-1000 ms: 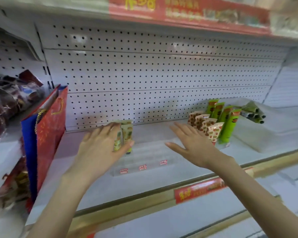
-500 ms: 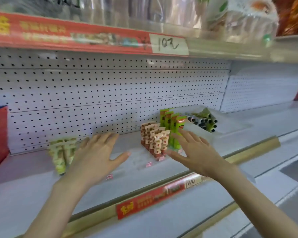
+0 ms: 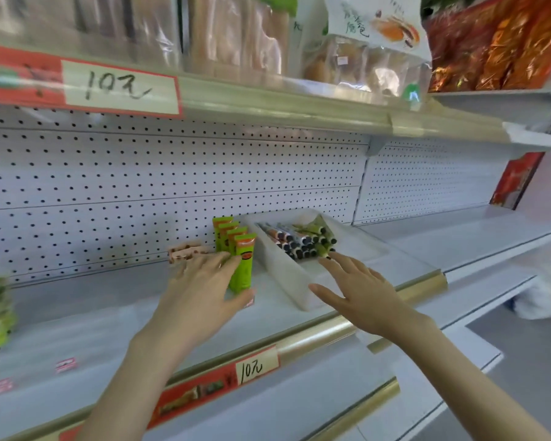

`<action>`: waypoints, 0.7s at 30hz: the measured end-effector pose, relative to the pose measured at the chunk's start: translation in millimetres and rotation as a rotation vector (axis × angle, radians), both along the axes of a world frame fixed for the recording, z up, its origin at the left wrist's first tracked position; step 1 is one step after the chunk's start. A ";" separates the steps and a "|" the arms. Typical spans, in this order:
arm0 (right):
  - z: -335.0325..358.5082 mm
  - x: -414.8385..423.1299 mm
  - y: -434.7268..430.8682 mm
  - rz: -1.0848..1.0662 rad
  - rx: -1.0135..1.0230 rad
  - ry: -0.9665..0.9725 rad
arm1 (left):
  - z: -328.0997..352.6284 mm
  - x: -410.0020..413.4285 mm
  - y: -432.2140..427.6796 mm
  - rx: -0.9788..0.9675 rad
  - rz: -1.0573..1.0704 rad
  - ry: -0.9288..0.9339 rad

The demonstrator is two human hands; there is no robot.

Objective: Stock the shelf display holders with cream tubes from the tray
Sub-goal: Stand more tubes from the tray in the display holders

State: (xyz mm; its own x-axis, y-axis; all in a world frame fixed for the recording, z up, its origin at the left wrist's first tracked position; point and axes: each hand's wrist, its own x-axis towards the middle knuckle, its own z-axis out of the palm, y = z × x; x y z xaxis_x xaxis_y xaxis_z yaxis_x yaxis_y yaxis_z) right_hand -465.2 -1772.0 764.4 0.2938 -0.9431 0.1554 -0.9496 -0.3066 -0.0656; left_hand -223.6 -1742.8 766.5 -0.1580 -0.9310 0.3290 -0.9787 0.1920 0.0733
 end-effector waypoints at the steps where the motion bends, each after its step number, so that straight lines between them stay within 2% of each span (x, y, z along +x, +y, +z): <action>1: 0.6 -1.7 -5.7 0.000 0.003 -0.008 | 2.4 -6.0 -6.2 -0.005 -0.011 -0.012; 8: 2.1 -4.1 -50.2 -0.021 0.016 -0.055 | 18.8 -25.3 -65.9 -0.033 -0.073 -0.048; 16: -3.3 -21.3 -114.3 -0.043 0.021 -0.151 | 15.1 -67.2 -120.8 -0.046 -0.155 -0.009; 21: -10.8 -39.7 -163.0 -0.046 0.065 -0.196 | 13.2 -94.1 -140.7 -0.088 -0.133 -0.040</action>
